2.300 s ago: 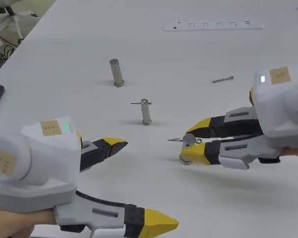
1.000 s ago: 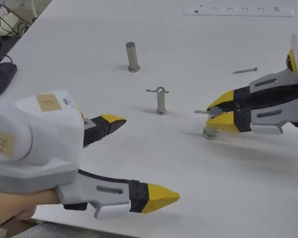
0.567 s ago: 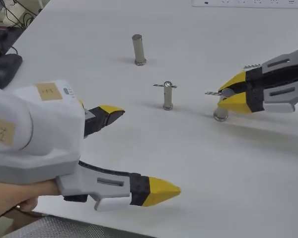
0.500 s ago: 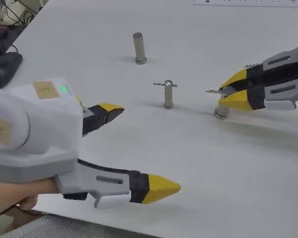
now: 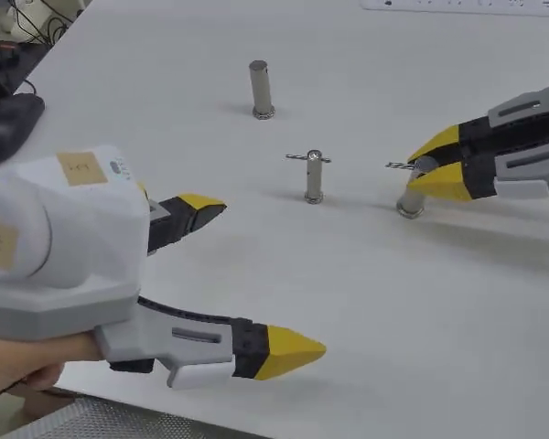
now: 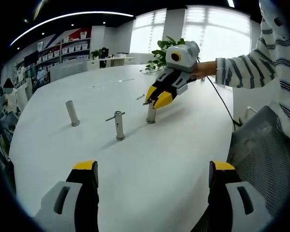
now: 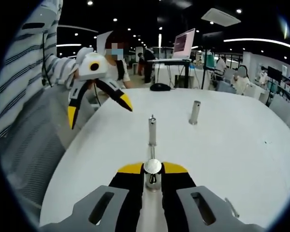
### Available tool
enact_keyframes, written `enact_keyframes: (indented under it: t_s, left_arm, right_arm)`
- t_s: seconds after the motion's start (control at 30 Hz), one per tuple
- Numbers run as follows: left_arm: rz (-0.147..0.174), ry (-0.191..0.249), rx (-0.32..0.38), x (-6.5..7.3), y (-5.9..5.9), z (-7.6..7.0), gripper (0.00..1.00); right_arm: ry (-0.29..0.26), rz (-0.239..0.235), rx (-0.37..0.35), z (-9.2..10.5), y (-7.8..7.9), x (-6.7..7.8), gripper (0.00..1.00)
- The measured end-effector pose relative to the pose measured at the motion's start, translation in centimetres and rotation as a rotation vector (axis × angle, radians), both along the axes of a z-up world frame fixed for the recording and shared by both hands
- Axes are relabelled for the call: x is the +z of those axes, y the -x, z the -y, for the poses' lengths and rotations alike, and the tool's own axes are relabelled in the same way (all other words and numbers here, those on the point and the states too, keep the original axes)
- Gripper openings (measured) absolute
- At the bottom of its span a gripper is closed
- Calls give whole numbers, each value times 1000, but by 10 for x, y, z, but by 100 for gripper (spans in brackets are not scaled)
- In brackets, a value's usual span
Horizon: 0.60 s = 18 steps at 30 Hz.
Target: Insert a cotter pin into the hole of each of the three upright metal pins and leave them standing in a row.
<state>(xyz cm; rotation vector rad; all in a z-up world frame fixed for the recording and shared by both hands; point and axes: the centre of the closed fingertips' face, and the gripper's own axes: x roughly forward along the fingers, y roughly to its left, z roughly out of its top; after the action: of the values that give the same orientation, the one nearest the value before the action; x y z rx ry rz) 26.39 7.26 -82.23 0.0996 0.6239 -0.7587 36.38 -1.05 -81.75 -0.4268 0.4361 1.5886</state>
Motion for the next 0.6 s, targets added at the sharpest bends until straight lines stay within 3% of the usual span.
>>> enact_keyframes:
  t_s: [0.2, 0.3, 0.4, 0.6]
  left_arm:
    - [-4, -13, -2, 1, 1, 0, 94]
    - [-22, -10, 5, 2, 2, 0, 95]
    - [-14, -14, -3, 6, 2, 0, 95]
    - [-11, -22, -4, 8, 3, -3, 95]
  right_arm:
    - [-9, -50, -20, 0, 1, 1, 15]
    - [-19, -67, -26, 0, 1, 0, 16]
    - [-18, -77, -40, 1, 1, -2, 21]
    - [-73, -119, -101, 2, 2, 6, 29]
